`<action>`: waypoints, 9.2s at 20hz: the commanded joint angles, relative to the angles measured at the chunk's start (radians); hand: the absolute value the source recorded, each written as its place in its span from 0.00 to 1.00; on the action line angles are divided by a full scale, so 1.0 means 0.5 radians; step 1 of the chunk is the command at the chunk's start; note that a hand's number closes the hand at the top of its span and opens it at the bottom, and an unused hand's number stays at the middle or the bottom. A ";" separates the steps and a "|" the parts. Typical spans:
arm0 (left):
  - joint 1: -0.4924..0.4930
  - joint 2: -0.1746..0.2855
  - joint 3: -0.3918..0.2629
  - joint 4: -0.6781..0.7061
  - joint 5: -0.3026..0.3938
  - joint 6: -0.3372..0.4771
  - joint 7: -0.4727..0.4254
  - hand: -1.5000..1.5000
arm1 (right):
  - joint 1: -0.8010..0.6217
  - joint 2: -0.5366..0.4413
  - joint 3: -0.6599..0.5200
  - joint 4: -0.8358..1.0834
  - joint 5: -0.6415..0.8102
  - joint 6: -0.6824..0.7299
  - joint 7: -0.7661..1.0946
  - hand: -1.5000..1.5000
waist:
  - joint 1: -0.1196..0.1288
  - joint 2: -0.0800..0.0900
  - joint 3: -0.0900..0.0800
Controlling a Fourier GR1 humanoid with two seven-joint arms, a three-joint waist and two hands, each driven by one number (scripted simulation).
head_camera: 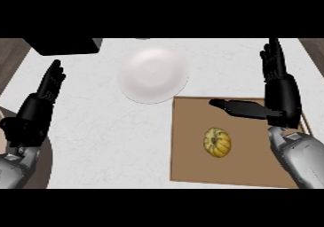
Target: Pick the squash from the tray and place it in the plate
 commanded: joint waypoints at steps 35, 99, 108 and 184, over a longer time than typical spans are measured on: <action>0.454 0.290 -0.185 -0.157 -0.101 0.197 0.067 0.50 | 0.665 -0.275 0.658 -0.392 1.603 0.227 1.767 0.00 | 0.051 0.066 -0.148; 0.406 0.263 -0.227 -0.019 -0.017 0.092 -0.119 0.50 | -0.474 -0.542 -0.012 0.958 1.478 0.904 0.736 1.00 | 0.173 0.123 -0.121; 0.431 0.266 -0.209 -0.013 -0.009 0.107 -0.122 0.50 | -0.720 -0.398 -0.129 0.731 1.290 0.796 0.261 1.00 | 0.102 0.088 -0.123; 0.423 0.325 -0.160 -0.016 0.058 0.112 -0.185 0.50 | -1.114 0.152 -1.120 2.197 0.481 0.956 -0.737 0.00 | 0.106 0.127 -0.118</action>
